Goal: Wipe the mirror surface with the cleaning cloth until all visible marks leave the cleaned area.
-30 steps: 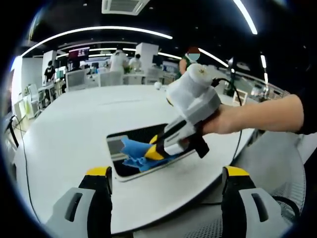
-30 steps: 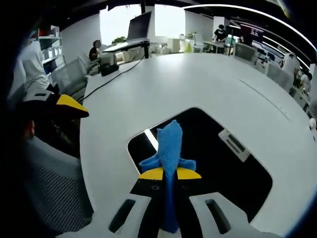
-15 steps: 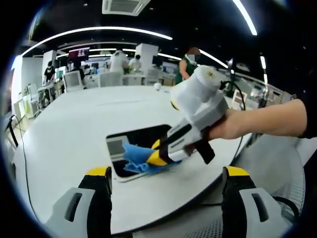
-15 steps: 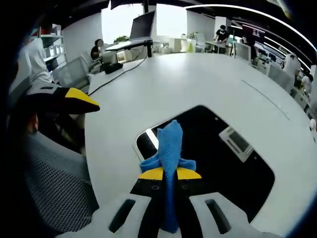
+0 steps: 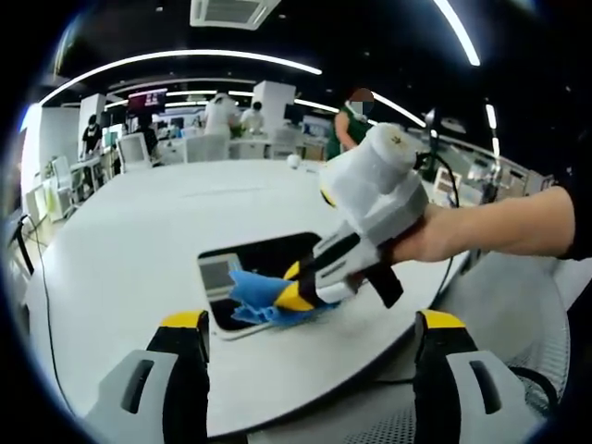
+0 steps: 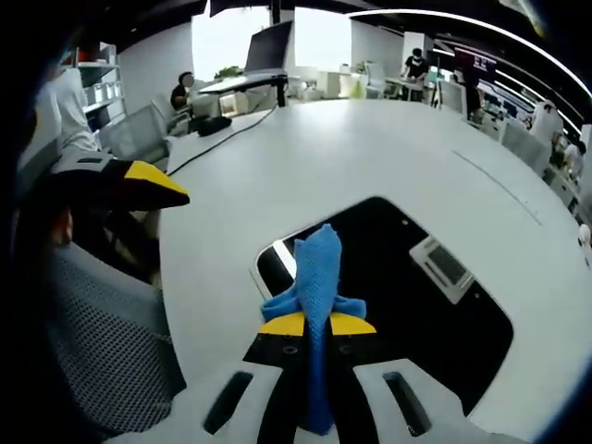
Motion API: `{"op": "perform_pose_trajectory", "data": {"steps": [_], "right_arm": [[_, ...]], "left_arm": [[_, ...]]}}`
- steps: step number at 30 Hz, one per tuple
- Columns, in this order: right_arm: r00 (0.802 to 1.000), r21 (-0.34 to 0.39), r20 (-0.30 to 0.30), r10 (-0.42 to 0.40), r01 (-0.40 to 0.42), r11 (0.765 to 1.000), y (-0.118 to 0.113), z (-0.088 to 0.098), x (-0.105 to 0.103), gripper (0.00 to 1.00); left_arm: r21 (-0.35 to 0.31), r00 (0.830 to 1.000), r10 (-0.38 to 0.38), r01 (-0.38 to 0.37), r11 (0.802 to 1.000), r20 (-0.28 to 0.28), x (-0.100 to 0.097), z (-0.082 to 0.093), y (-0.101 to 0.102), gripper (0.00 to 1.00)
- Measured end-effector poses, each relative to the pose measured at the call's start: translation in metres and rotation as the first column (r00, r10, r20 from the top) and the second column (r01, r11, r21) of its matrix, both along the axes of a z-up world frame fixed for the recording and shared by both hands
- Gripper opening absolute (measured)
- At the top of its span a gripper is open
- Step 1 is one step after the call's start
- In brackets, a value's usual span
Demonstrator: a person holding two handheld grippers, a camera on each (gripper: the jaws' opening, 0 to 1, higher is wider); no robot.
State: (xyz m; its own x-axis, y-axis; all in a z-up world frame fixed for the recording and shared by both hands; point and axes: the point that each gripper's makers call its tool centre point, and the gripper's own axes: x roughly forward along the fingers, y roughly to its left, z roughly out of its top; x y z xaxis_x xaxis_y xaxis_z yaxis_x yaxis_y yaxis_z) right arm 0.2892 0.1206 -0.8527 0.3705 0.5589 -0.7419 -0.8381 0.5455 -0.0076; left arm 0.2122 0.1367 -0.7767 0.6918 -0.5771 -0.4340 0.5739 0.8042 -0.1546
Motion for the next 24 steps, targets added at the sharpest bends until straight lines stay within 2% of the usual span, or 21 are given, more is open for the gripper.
{"op": "perform_pose_trajectory", "data": {"steps": [5, 24], "right_arm": [[1.000, -0.021, 0.015, 0.024, -0.023, 1.000, 0.0002, 0.0000, -0.0001, 0.02], [1.000, 0.014, -0.007, -0.005, 0.005, 1.000, -0.0078, 0.0006, -0.0007, 0.02]], "left_arm": [[0.008, 1.000, 0.002, -0.003, 1.000, 0.006, -0.0002, 0.0007, 0.0001, 0.91], [0.019, 1.000, 0.002, -0.002, 1.000, 0.009, 0.0004, 0.0009, 0.0009, 0.90]]}}
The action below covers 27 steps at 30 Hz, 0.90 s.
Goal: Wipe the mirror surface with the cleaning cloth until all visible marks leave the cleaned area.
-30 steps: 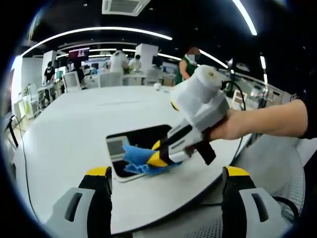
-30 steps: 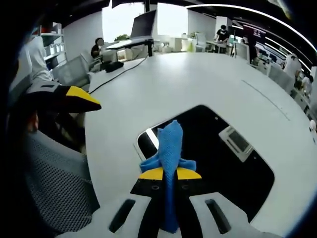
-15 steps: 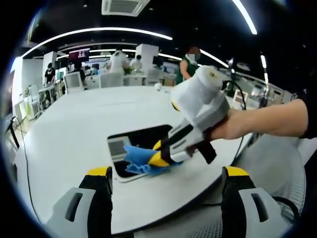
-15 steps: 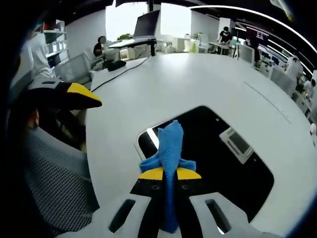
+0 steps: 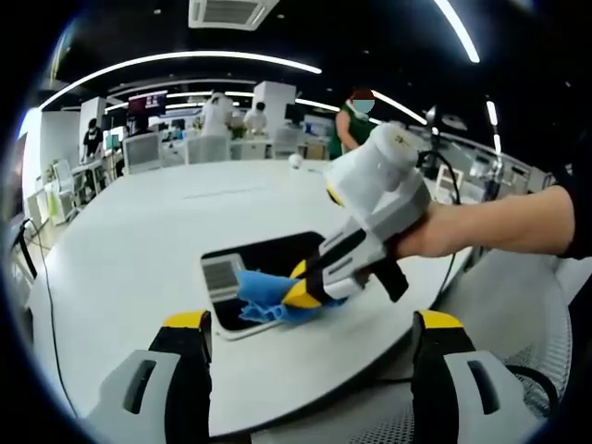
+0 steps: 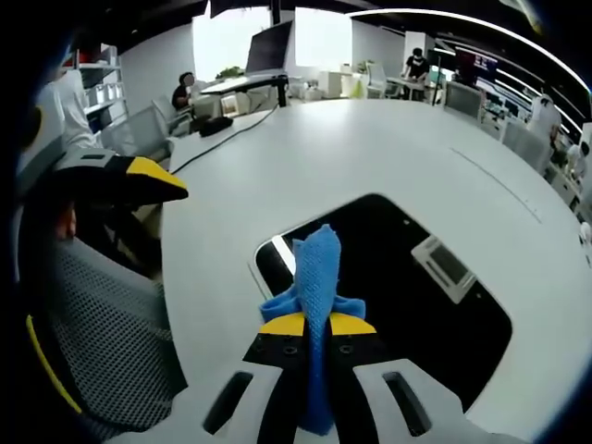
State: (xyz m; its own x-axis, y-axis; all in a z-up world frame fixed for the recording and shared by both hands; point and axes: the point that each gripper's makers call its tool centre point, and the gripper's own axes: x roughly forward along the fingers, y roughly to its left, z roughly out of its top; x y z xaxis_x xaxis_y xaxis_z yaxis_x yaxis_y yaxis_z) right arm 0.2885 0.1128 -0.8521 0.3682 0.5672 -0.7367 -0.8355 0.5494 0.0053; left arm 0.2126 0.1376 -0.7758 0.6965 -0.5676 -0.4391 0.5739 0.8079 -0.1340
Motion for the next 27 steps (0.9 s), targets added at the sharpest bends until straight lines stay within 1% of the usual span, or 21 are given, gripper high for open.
{"op": "perform_pose_trajectory", "data": {"steps": [4, 9, 19, 27], "right_arm": [[1.000, -0.012, 0.001, -0.001, 0.001, 1.000, -0.004, 0.000, -0.001, 0.02], [1.000, -0.012, -0.010, -0.028, 0.028, 1.000, -0.015, 0.000, 0.000, 0.02], [0.998, -0.009, -0.020, -0.061, 0.061, 0.998, -0.024, 0.000, 0.000, 0.02], [0.995, -0.008, -0.012, -0.095, 0.095, 0.995, -0.035, 0.000, 0.000, 0.02]], "left_arm": [[0.004, 1.000, -0.008, 0.008, 1.000, -0.002, 0.000, -0.001, -0.001, 0.90], [0.000, 1.000, -0.014, 0.014, 1.000, -0.003, 0.000, -0.001, -0.002, 0.91], [0.010, 1.000, -0.027, 0.027, 1.000, -0.007, -0.001, -0.001, -0.003, 0.90], [0.009, 0.999, -0.030, 0.030, 0.999, -0.010, -0.001, -0.002, -0.003, 0.90]]}}
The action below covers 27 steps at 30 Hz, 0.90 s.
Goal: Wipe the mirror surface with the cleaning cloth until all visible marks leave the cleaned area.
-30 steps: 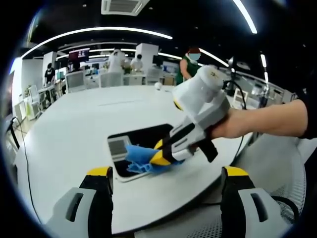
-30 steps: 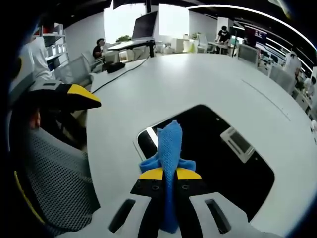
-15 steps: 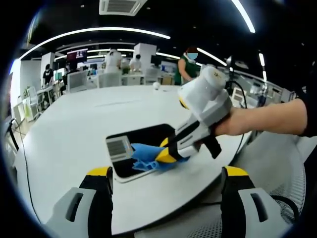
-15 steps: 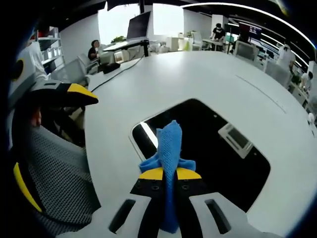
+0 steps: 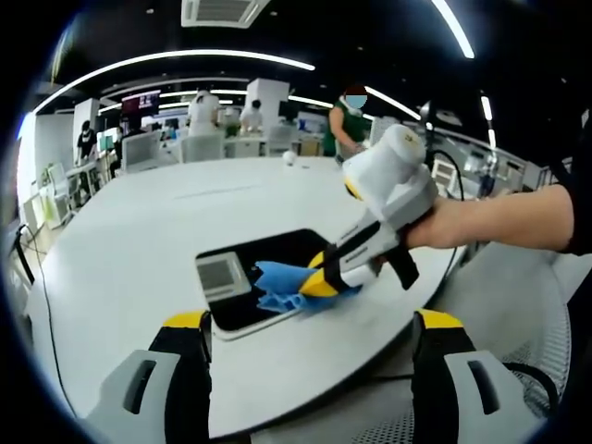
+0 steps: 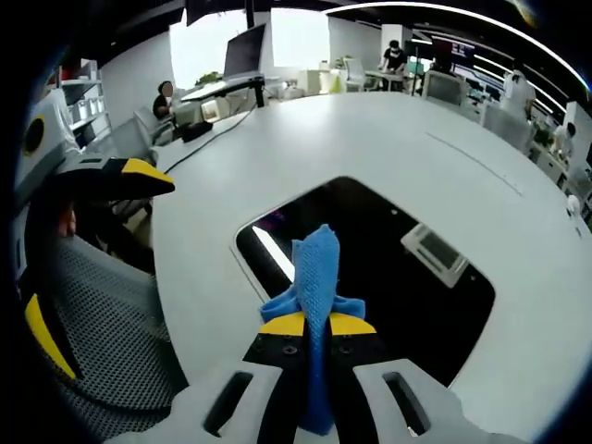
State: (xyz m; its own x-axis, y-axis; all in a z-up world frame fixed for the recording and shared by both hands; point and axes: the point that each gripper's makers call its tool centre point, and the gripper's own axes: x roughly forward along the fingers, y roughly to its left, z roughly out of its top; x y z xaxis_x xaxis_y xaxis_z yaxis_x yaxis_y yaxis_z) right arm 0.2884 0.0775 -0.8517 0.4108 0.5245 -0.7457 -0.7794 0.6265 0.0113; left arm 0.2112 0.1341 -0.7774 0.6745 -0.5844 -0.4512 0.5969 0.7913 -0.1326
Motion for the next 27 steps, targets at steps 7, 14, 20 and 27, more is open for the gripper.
{"op": "perform_pose_trajectory", "data": {"steps": [7, 14, 20, 27], "right_arm": [[1.000, 0.005, 0.000, -0.025, 0.025, 1.000, -0.0067, 0.0003, -0.0002, 0.02], [0.999, 0.006, -0.002, -0.034, 0.034, 0.999, -0.0088, 0.0007, -0.0006, 0.02], [0.999, 0.001, 0.005, -0.034, 0.034, 0.999, -0.0085, 0.0008, -0.0010, 0.02], [1.000, -0.003, 0.009, -0.021, 0.021, 1.000, -0.0083, 0.0007, -0.0003, 0.02]], "left_arm": [[-0.001, 1.000, 0.001, -0.001, 1.000, -0.002, -0.0004, 0.0000, 0.0003, 0.90], [-0.002, 1.000, 0.001, -0.001, 1.000, -0.002, -0.0007, 0.0003, 0.0004, 0.90], [-0.001, 1.000, -0.002, 0.002, 1.000, -0.002, -0.0010, 0.0004, 0.0004, 0.90], [-0.004, 1.000, -0.005, 0.005, 1.000, -0.005, -0.0014, 0.0002, -0.0003, 0.90]]}}
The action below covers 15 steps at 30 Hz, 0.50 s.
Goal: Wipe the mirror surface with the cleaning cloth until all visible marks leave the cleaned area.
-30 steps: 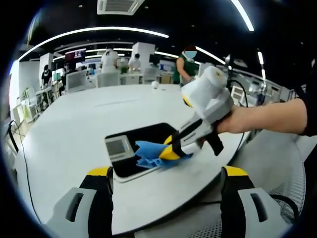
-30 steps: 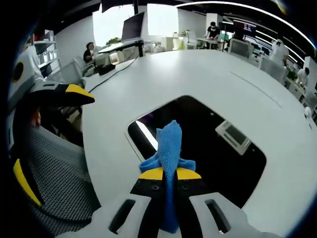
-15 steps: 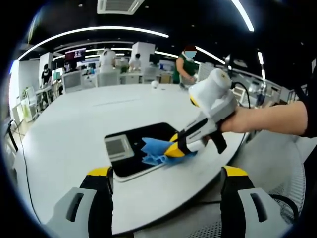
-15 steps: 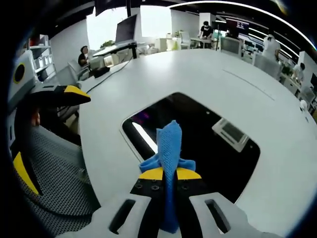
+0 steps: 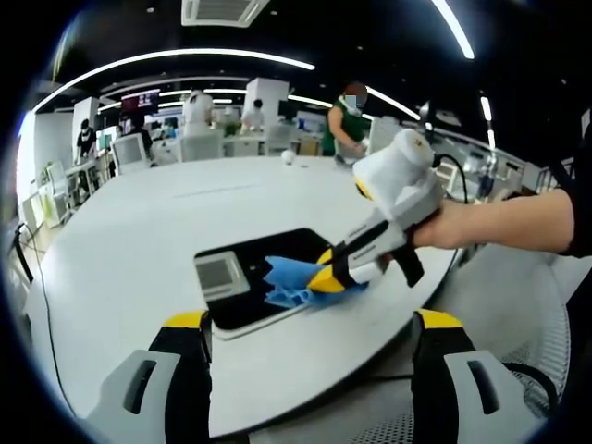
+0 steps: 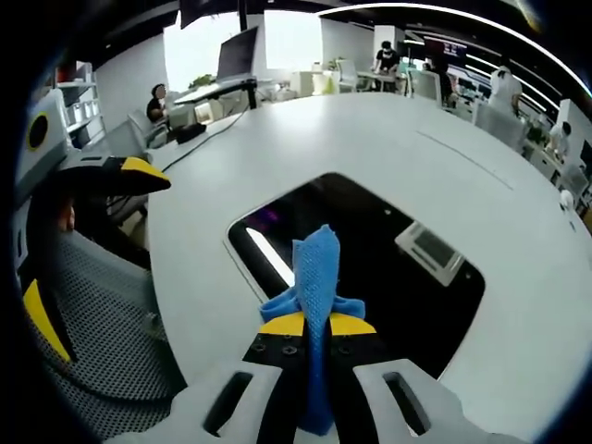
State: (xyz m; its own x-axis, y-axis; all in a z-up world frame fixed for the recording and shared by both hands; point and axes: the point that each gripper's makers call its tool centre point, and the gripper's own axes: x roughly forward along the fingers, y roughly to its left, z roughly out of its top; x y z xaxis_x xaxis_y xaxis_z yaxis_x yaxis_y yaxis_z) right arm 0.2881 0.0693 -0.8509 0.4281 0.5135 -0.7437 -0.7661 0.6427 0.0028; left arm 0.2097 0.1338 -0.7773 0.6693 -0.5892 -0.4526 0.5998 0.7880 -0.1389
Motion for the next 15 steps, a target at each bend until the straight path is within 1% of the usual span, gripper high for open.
{"op": "perform_pose_trajectory", "data": {"steps": [7, 9, 15], "right_arm": [[1.000, 0.005, -0.003, -0.008, 0.008, 1.000, -0.0003, -0.0002, 0.0011, 0.02], [1.000, 0.005, 0.006, -0.013, 0.013, 1.000, -0.0001, 0.0001, 0.0028, 0.02], [1.000, 0.007, 0.006, -0.028, 0.028, 1.000, 0.0005, 0.0001, 0.0084, 0.02]], "left_arm": [[-0.001, 1.000, 0.000, 0.000, 1.000, -0.002, 0.0000, -0.0003, -0.0004, 0.90], [-0.001, 1.000, 0.000, 0.000, 1.000, -0.002, 0.0001, -0.0004, -0.0005, 0.90], [-0.002, 1.000, 0.001, -0.001, 1.000, -0.005, 0.0003, -0.0009, -0.0003, 0.89]]}}
